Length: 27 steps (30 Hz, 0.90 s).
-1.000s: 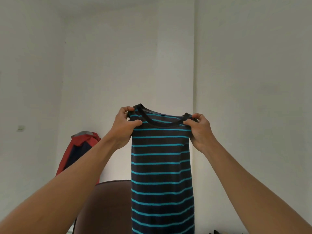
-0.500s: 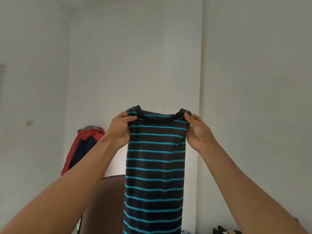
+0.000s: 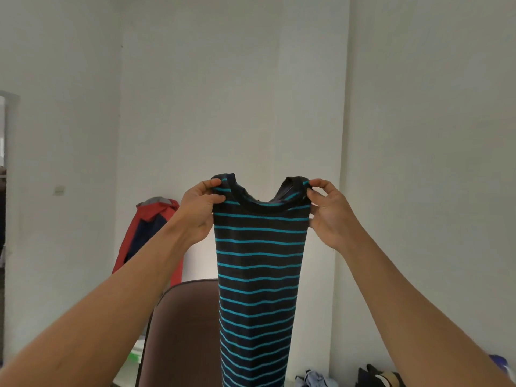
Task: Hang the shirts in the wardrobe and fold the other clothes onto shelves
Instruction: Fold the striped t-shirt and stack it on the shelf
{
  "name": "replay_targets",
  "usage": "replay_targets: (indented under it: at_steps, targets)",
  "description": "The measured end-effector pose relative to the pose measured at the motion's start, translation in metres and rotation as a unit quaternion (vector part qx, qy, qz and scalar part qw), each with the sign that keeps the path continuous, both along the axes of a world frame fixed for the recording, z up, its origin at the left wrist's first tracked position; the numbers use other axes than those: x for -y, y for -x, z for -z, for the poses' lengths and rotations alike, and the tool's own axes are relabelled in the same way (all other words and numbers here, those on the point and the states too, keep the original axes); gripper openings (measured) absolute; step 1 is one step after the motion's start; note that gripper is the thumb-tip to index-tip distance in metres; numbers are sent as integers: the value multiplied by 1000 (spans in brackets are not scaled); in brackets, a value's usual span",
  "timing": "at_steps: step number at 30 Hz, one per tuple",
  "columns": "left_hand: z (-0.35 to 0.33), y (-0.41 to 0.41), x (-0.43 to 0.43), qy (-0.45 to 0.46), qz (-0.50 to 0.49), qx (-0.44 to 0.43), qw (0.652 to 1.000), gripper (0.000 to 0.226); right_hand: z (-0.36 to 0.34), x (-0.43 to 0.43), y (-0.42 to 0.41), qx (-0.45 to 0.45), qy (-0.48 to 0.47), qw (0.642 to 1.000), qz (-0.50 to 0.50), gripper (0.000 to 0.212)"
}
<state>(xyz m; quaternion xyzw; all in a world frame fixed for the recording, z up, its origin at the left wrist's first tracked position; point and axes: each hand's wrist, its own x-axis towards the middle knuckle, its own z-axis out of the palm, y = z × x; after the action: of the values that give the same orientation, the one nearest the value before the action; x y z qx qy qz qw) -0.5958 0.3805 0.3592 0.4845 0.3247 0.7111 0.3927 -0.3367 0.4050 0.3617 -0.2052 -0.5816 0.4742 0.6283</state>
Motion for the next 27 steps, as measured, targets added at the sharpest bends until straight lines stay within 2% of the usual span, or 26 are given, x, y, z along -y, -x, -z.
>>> replay_targets:
  at_steps: [4,8,10,16,20,24,27]
  targets:
    - [8,3,-8,10,8,-15,1000,32,11,-12,7,17,24,999,36,12]
    - [22,7,-11,22,29,8,999,26,23,-19,13,29,24,999,15,27]
    - [32,10,-15,34,29,8,999,21,30,-23,16,42,40,998,14,27]
    - [63,22,-26,76,16,-21,997,26,66,-46,21,8,105,994,0,21]
    - [91,30,-39,136,-12,-99,986,27,94,-59,37,68,126,990,-19,21]
    - [131,43,-62,181,-12,-62,982,29,121,-78,50,133,160,978,-29,22]
    - [168,56,-83,215,3,-32,976,27,152,-100,60,150,237,958,-52,28]
